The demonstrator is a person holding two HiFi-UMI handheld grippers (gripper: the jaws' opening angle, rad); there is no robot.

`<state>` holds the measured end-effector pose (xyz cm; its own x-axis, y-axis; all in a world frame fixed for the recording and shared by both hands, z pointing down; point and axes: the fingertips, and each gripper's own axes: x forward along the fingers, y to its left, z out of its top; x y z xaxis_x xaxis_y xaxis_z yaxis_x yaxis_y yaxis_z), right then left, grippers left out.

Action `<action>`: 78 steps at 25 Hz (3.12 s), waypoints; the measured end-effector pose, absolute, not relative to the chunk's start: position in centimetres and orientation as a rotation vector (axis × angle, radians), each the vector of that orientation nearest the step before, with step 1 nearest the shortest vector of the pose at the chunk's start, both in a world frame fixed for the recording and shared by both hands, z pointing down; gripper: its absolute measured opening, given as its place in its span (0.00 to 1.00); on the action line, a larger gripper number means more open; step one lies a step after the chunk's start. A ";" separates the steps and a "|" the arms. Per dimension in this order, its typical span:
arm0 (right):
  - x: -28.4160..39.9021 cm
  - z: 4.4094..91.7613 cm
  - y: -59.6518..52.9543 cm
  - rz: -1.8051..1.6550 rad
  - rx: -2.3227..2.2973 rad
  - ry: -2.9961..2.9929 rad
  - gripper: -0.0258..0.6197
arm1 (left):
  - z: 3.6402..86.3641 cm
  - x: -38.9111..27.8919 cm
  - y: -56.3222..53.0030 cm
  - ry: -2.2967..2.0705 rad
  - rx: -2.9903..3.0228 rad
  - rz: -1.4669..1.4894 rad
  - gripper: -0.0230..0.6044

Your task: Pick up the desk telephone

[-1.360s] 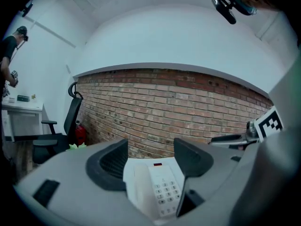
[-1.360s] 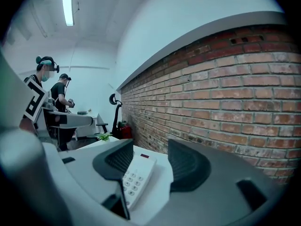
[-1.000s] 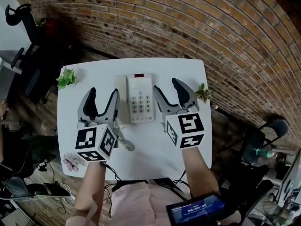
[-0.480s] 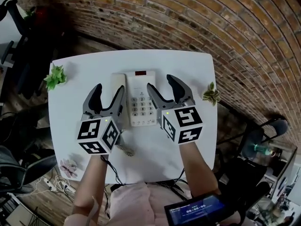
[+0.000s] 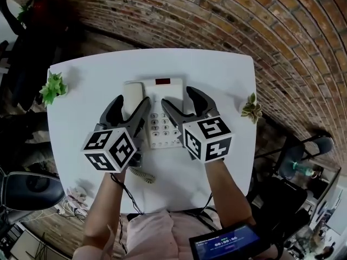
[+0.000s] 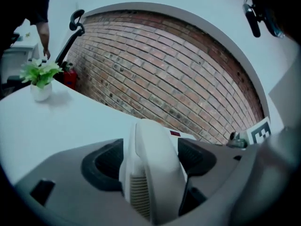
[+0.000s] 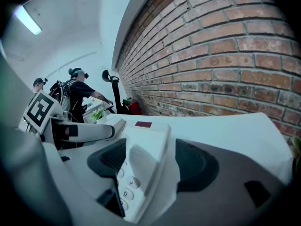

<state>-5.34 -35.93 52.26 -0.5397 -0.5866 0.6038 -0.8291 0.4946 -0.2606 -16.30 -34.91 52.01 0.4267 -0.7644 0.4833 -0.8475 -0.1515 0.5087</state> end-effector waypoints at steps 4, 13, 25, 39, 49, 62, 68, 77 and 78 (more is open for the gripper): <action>-6.1 53.4 -35.8 0.833 1.121 -2.297 0.56 | 52.6 -15.5 -34.6 -1.274 1.914 0.109 0.61; -6.5 54.0 -35.9 0.995 1.045 -2.320 0.54 | 52.7 -15.7 -34.8 -1.257 1.904 0.105 0.58; -6.5 52.6 -35.3 0.907 1.055 -2.401 0.54 | 51.3 -15.7 -33.9 -1.321 1.999 0.072 0.56; -6.9 51.8 -34.5 1.046 0.911 -2.469 0.64 | 48.9 -16.1 -32.1 -1.417 2.135 -0.031 0.56; -7.9 51.6 -33.8 1.180 0.792 -2.518 0.64 | 47.7 -16.1 -31.3 -1.467 2.216 -0.052 0.56; -7.9 50.2 -32.9 1.065 0.733 -2.674 0.60 | 46.7 -15.6 -30.4 -1.445 2.328 -0.055 0.59; -8.0 49.8 -32.3 0.985 0.676 -2.742 0.59 | 46.8 -15.5 -30.2 -1.315 2.357 -0.056 0.74; -8.2 48.9 -31.3 0.864 0.614 -2.831 0.58 | 48.1 -14.6 -27.9 -1.043 2.366 -0.041 0.77; -8.2 48.8 -31.2 0.859 0.610 -2.838 0.58 | 48.1 -14.4 -27.8 -1.026 2.367 -0.047 0.77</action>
<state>-8.17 -31.17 48.82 -0.9126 -0.3439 0.2210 -0.4088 0.7587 -0.5072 -14.43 -27.76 48.08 0.7076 -0.6831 0.1810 -0.6639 -0.5548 0.5015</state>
